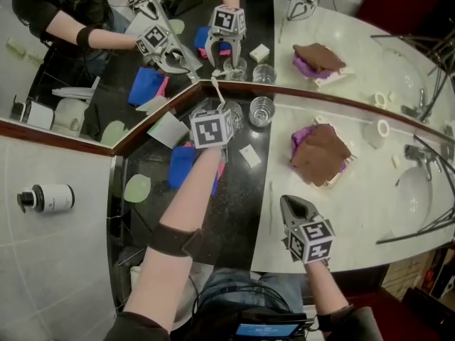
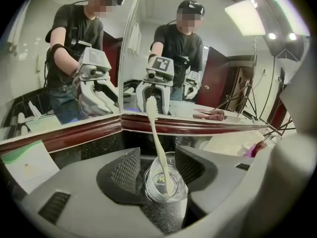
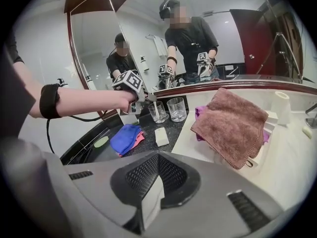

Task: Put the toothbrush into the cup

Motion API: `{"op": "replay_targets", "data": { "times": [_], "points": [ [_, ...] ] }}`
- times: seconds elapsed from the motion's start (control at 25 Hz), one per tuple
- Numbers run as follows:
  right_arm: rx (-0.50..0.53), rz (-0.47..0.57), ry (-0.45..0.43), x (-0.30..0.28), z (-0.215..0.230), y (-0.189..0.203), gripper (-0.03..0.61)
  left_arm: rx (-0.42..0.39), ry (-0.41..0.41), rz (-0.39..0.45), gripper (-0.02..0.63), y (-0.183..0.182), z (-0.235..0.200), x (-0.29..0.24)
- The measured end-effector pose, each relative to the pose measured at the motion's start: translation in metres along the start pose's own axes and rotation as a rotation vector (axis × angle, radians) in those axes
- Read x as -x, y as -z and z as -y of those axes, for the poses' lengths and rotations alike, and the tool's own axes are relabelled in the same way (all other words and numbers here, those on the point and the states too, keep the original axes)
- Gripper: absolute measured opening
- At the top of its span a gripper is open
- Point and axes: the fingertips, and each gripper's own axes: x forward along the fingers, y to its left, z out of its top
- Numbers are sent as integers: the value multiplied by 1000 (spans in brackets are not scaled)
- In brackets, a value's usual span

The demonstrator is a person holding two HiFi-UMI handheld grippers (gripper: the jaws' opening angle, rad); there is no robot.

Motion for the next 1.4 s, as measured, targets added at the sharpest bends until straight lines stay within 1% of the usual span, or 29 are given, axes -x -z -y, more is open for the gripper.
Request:
{"op": "replay_targets", "data": {
  "times": [0.24, 0.32, 0.4, 0.52, 0.64, 0.76, 0.88, 1.08, 1.24, 1.4],
  "points": [
    [-20, -14, 15, -3, 2, 10, 18, -23, 26, -59, 222, -6, 2, -12],
    [-20, -13, 18, -3, 2, 10, 18, -28, 28, -76, 209, -4, 2, -15],
    [-20, -11, 22, -3, 3, 9, 18, -33, 28, -82, 175, -4, 2, -15],
    [-25, -12, 27, -2, 5, 10, 18, -38, 32, -77, 74, -5, 3, -14],
    [-27, -13, 28, -3, 4, 11, 18, -29, 39, -66, 45, -7, 4, -14],
    [-30, -11, 28, -3, 4, 12, 18, -29, 43, -40, 28, -13, 8, -13],
    [-31, -11, 26, -1, 3, 12, 18, -40, 26, -15, 26, -15, 7, -10],
    [-28, -5, 26, 4, 5, 10, 18, -50, 23, 30, 26, -19, 12, -1],
    [-23, 6, 25, 11, 7, 7, 18, -70, 22, 93, 26, -30, 17, 14],
    [-11, 20, 21, 20, 6, 2, 18, -107, 62, 188, 26, -44, 32, 34]
  ]
}}
